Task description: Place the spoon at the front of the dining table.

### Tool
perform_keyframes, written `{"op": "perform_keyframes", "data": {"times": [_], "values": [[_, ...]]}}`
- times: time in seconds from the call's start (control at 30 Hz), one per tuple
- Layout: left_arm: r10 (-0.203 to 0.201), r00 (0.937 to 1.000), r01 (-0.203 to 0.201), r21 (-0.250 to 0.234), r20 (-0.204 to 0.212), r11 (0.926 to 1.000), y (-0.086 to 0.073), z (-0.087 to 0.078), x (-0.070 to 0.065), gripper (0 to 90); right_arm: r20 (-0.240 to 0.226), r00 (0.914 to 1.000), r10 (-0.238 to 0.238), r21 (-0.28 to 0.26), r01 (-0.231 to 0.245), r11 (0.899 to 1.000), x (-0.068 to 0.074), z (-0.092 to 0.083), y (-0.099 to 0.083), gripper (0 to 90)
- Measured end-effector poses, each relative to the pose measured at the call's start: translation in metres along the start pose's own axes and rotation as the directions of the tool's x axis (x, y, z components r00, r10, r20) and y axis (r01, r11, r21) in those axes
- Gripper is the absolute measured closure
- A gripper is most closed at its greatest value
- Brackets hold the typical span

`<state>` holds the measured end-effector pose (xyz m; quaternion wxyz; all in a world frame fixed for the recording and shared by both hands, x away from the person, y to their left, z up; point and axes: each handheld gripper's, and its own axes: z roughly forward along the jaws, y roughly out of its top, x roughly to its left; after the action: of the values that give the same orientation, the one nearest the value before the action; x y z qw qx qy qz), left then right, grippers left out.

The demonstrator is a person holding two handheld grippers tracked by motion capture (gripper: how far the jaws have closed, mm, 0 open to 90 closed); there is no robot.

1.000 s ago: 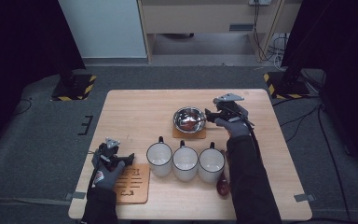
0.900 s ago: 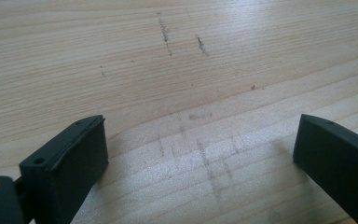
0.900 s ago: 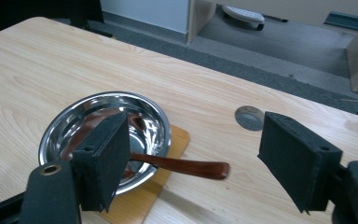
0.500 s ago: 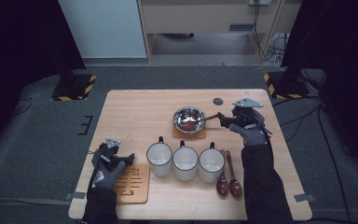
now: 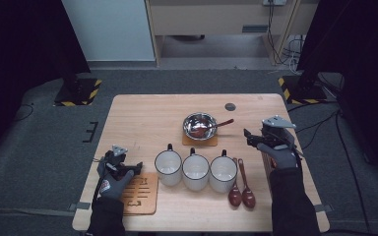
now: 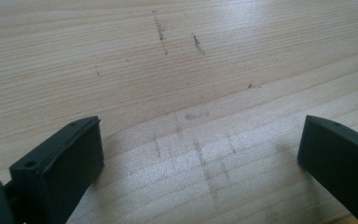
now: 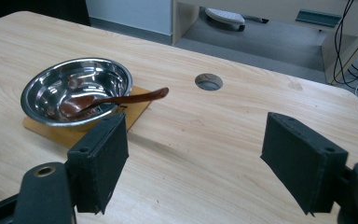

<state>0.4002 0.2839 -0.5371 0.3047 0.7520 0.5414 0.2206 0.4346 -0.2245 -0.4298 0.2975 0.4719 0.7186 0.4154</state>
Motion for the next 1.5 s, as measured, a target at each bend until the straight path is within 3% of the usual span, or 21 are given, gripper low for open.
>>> {"op": "perform_keyframes", "data": {"times": [0.37, 0.6, 0.93, 1.27, 1.5], "values": [[0.0, 1.0, 0.0, 0.0, 0.0, 1.0, 0.0, 0.0, 0.0, 0.0, 0.013, 0.9999, 0.008, -0.021, -0.008, 1.0, -0.008, -0.024, -0.016, 27.4], [0.0, 1.0, 0.0, 0.0, 0.0, 1.0, 0.0, 0.0, 0.0, 0.0, 0.053, 0.9985, 0.01, -0.027, -0.009, 1.0, -0.016, -0.038, -0.034, 31.2], [0.0, 1.0, 0.0, 0.0, 0.0, 1.0, 0.0, 0.0, 0.0, 0.0, 0.048, 0.9985, 0.025, 0.008, -0.026, 1.0, -0.028, -0.055, -0.064, 33.2], [0.0, 1.0, 0.0, 0.0, 0.0, 1.0, 0.0, 0.0, 0.0, 0.0, 0.023, 0.9991, 0.037, 0.009, -0.037, 0.999, -0.029, -0.064, -0.086, 27.6], [0.0, 1.0, 0.0, 0.0, 0.0, 1.0, 0.0, 0.0, 0.0, 0.0, -0.008, 0.9984, 0.055, 0.058, -0.055, 0.997, -0.026, -0.063, -0.098, 17.9]]}}
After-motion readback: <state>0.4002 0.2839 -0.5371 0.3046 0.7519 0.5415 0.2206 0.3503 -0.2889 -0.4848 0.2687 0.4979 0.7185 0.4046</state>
